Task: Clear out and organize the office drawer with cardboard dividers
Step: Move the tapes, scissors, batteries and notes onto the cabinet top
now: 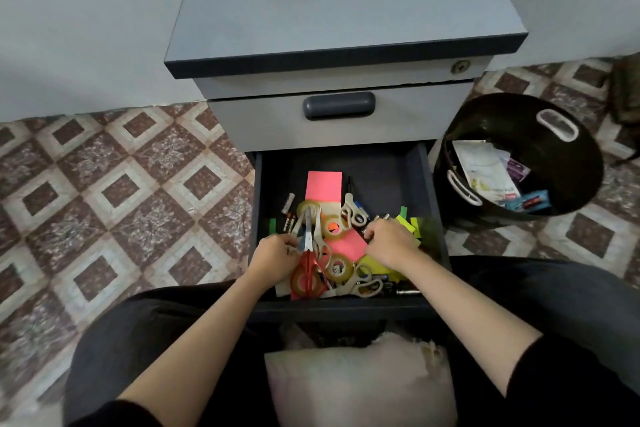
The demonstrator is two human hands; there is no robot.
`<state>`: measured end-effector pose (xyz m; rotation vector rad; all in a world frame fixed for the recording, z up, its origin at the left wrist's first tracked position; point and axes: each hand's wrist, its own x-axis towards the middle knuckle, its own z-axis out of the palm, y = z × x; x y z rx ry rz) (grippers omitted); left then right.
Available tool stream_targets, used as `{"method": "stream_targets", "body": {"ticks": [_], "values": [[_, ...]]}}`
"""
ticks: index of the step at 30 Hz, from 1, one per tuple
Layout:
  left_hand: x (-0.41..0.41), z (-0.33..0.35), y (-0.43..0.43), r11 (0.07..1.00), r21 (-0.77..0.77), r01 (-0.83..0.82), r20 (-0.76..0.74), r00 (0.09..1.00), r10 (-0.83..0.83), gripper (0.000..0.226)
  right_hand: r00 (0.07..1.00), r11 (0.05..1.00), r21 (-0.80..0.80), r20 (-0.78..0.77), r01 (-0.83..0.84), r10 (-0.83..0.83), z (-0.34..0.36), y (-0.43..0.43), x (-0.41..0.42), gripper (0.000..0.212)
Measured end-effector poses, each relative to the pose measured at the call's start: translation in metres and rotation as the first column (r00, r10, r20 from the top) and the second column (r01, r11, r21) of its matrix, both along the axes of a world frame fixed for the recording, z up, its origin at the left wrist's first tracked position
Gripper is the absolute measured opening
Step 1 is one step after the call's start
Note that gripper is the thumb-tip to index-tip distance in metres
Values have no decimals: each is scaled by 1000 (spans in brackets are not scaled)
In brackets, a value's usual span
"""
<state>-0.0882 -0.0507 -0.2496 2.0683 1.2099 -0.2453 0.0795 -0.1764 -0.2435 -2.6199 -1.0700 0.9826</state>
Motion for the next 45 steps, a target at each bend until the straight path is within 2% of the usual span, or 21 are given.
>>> {"method": "stream_targets", "body": {"ticks": [2, 4, 8, 12, 16, 21, 24, 28, 32, 36, 38, 40, 42, 45], "values": [[1, -10, -1, 998, 26, 63, -31, 998, -62, 27, 986, 971, -203, 84, -125, 145, -9, -4, 6, 33], [1, -18, -2, 994, 43, 104, -60, 993, -102, 28, 972, 918, -356, 87, -173, 217, -16, -10, 13, 39], [2, -29, -1, 984, 104, 145, -135, 982, -130, 29, 972, 881, -443, 75, -168, 223, -32, -23, 18, 54], [1, -24, 1, 995, 35, 97, -212, 973, -87, 40, 970, 893, -420, 99, -161, 221, -40, -28, 17, 53], [-3, -28, 2, 991, -23, 129, -238, 963, -130, 52, 976, 907, -385, 64, -170, 210, -41, -30, 18, 59], [-7, -33, -2, 971, 39, 234, -262, 941, -216, 64, 991, 934, -331, -42, -135, 129, -34, -32, 17, 80], [-12, -38, -5, 948, 135, 289, -267, 932, -246, 67, 992, 934, -333, -39, -130, 124, -34, -30, 12, 89], [-10, -35, -3, 960, 168, 225, -136, 970, -204, 67, 995, 950, -294, -16, -102, 102, -34, -29, 11, 75], [-4, -28, -4, 995, 4, 98, 5, 995, -98, 61, 996, 958, -274, -26, -88, 85, -30, -29, 11, 65], [0, -21, 6, 979, -39, 201, -89, 975, -204, 50, 997, 967, -247, -48, -65, 54, -20, -22, 13, 63], [1, -16, 11, 967, -69, 245, -126, 959, -253, 47, 997, 981, -184, -55, -66, 56, -11, -14, 10, 66], [2, -13, 13, 961, -80, 263, -182, 944, -273, 43, 995, 993, -102, -76, -67, 59, -3, -7, 5, 60], [3, -14, 12, 957, -56, 283, -247, 925, -288, 45, 993, 997, -49, -105, -57, 51, 1, -3, -2, 49], [3, -19, 13, 964, -23, 266, -263, 928, -263, 54, 990, 999, -31, -140, -35, 31, 3, -1, -7, 48]]}}
